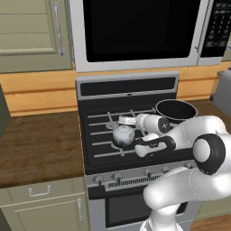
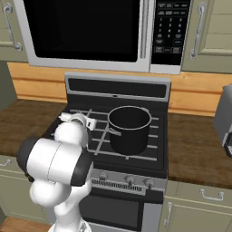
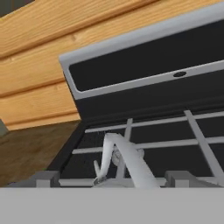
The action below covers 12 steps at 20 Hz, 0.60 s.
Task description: Pick the kettle from the counter and place it on a stove burner. Then turn the burner on.
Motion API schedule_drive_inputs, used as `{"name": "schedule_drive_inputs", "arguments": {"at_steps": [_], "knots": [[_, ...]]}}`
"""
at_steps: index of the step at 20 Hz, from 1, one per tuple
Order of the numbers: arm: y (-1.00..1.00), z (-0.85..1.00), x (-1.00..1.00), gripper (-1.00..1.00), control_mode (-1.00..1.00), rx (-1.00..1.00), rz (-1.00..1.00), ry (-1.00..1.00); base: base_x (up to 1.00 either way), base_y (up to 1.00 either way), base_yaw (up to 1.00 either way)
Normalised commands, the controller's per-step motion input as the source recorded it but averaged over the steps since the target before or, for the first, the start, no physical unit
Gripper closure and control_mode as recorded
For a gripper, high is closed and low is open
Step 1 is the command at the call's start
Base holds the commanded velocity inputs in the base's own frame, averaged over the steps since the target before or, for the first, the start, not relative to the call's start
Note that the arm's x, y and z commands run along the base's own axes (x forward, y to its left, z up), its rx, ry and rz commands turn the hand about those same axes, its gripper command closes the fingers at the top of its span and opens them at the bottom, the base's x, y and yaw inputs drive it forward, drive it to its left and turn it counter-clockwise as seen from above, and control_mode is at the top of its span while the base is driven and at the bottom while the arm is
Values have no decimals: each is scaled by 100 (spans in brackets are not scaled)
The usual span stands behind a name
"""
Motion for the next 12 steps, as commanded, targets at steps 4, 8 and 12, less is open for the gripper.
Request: {"name": "schedule_drive_inputs", "arguments": {"at_steps": [4,8,12], "knots": [[5,33,-1,-100,-100,-4,-1,15,0,0,0],[0,76,-4,-100,-100,0,-4,7,0,0,0],[6,100,-72,-100,-100,1,-8,12,0,0,0]]}}
